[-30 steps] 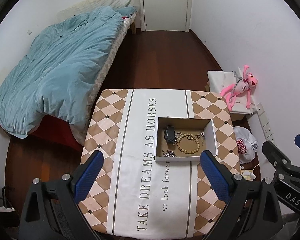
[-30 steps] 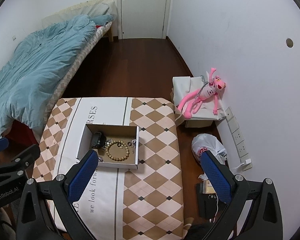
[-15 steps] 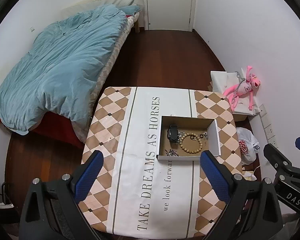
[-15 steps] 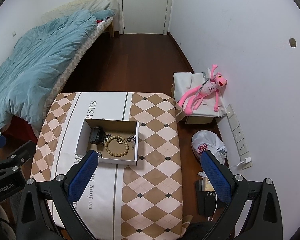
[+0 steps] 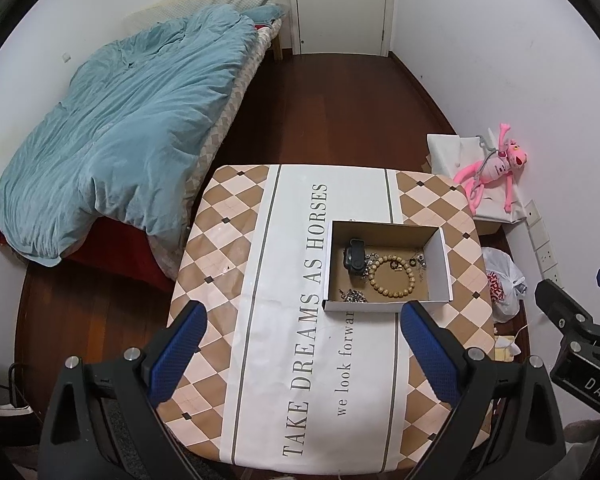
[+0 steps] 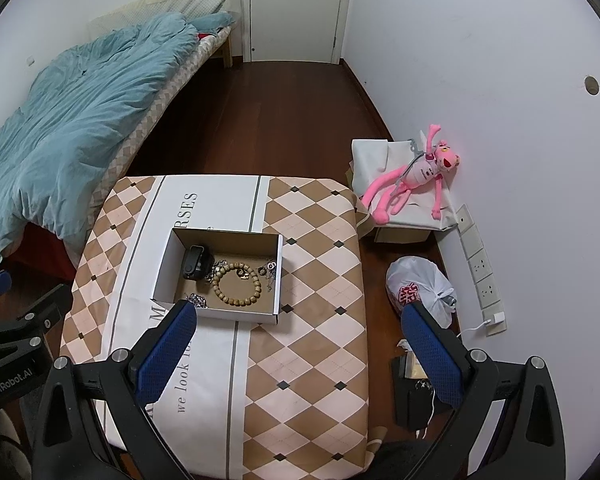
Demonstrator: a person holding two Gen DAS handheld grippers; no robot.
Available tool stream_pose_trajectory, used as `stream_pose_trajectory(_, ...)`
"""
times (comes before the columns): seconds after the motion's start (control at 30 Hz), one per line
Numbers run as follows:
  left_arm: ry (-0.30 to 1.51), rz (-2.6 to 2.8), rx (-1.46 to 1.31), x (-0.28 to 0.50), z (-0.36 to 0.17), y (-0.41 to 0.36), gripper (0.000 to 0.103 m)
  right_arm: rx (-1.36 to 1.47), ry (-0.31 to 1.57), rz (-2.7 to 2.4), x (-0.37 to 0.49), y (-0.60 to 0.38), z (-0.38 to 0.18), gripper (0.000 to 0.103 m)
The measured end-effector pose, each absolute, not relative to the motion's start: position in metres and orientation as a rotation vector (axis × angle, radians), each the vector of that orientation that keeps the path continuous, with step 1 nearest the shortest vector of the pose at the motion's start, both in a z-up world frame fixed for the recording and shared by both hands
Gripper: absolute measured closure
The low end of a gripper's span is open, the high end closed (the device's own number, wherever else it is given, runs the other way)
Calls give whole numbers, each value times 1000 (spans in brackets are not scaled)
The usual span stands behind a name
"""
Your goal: Organize jewelry
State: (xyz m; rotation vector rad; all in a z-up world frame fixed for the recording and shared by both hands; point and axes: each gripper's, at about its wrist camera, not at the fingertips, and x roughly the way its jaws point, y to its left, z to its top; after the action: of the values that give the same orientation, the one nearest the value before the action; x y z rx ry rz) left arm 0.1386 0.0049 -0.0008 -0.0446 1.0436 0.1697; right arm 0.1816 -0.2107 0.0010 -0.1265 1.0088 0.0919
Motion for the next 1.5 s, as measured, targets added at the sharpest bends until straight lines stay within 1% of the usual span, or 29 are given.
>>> stream_pose_trajectory(1.5, 1029, 167, -48, 137, 7, -2, 4, -100, 1020, 93, 177, -213, -2, 0)
